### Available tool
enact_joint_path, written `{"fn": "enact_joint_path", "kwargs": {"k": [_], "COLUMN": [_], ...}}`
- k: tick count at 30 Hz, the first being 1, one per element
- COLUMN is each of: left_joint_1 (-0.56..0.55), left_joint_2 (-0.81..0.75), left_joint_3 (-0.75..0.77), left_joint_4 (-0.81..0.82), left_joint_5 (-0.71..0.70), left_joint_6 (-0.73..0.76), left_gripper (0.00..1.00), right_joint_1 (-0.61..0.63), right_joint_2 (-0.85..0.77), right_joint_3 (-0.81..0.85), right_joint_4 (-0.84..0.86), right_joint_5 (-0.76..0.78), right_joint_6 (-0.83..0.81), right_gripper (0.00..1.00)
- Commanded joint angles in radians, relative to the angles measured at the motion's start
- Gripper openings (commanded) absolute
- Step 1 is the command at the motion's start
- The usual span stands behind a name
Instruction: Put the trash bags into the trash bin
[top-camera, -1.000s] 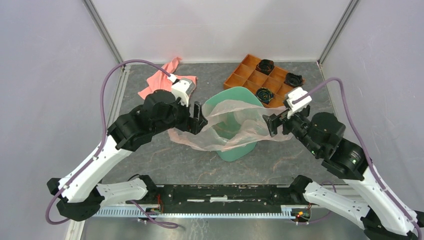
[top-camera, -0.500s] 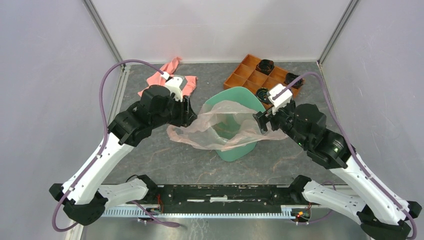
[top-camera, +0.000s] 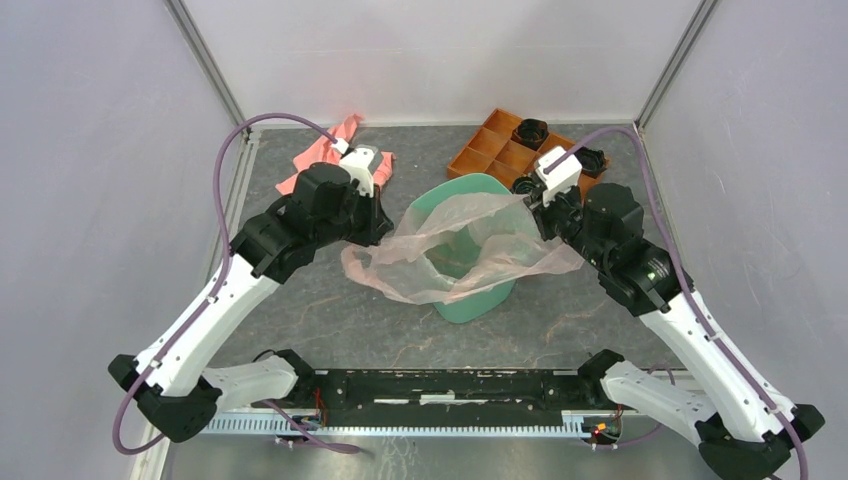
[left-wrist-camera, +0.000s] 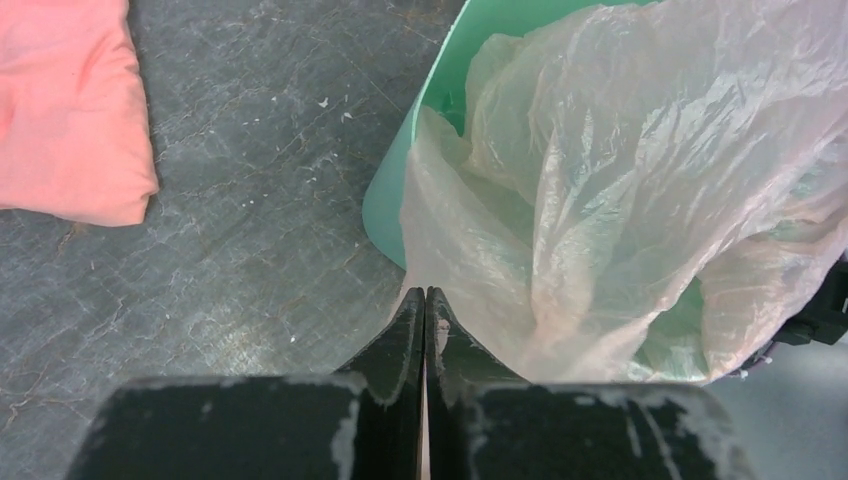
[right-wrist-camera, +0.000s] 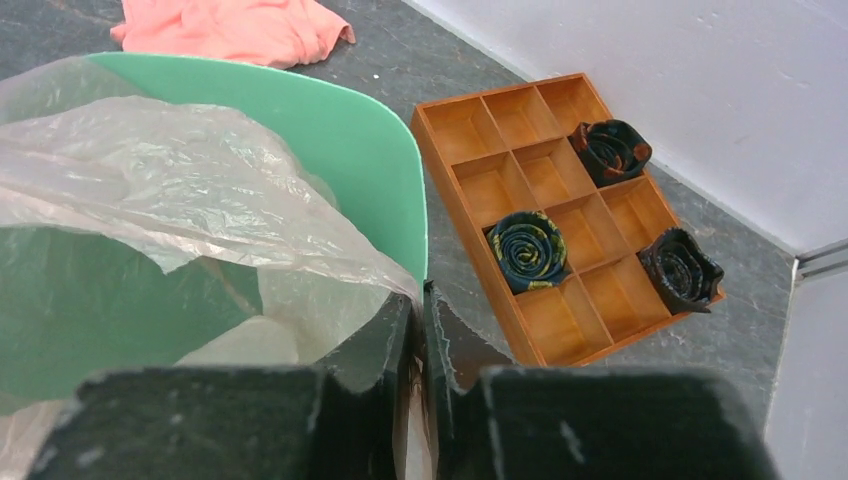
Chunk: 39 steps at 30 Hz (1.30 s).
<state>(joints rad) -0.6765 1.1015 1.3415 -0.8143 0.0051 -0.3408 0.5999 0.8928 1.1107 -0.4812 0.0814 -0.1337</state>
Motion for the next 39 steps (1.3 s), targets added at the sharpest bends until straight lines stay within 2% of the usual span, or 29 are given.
{"fn": "enact_joint_path", "kwargs": {"k": [1,3,6,7,9,11,15,17,22,25,28,33,36,39], "left_joint_1": [0.009,0.011,0.011,0.010,0.011,0.011,0.011,0.011,0.011,0.011,0.011,0.012,0.014,0.017], "left_joint_2": [0.027,0.038,0.027,0.001,-0.066,-0.114,-0.102,-0.068,-0.017,-0.001,0.014,0.022,0.041,0.080], "left_joint_3": [0.036,0.047,0.072,0.068,0.041,0.034,0.064,0.069,0.040,0.053,0.072,0.074,0.085,0.104], "left_joint_4": [0.076,0.091,0.077,0.075,0.094,0.099,0.072,0.038,-0.020,-0.016,-0.020,-0.014,0.010,0.053], "left_joint_5": [-0.074,-0.114,-0.087,-0.082,-0.023,0.052,0.316,0.372,0.300,0.247,0.179,0.129,0.076,0.037], "left_joint_6": [0.036,0.032,0.052,0.051,0.061,0.074,0.134,0.160,0.226,0.209,0.175,0.135,0.110,0.084], "left_gripper": [0.02,0.02,0.05,0.16,0.49,0.71,0.99,1.00,1.00,0.93,0.74,0.32,0.12,0.03], "right_joint_1": [-0.048,-0.067,-0.076,-0.076,-0.075,-0.076,-0.076,-0.076,-0.075,-0.077,-0.089,-0.113,-0.134,-0.156], "right_joint_2": [0.029,0.040,0.063,0.064,0.052,0.036,0.023,0.030,0.018,0.020,0.037,0.052,0.080,0.121], "right_joint_3": [-0.008,-0.012,0.004,0.008,0.007,-0.006,-0.018,-0.013,-0.025,-0.030,-0.031,-0.034,-0.027,-0.023], "right_joint_4": [0.096,0.115,0.099,0.086,0.078,0.079,0.087,0.081,0.089,0.099,0.096,0.108,0.120,0.141], "right_joint_5": [-0.058,-0.077,-0.080,-0.108,-0.125,-0.134,-0.150,-0.155,-0.168,-0.168,-0.159,-0.151,-0.149,-0.159], "right_joint_6": [0.006,0.011,0.006,0.004,0.001,0.000,0.008,0.006,0.005,0.002,0.000,0.023,0.040,0.053], "right_gripper": [0.12,0.11,0.11,0.10,0.11,0.12,0.12,0.12,0.12,0.12,0.12,0.12,0.12,0.12]}}
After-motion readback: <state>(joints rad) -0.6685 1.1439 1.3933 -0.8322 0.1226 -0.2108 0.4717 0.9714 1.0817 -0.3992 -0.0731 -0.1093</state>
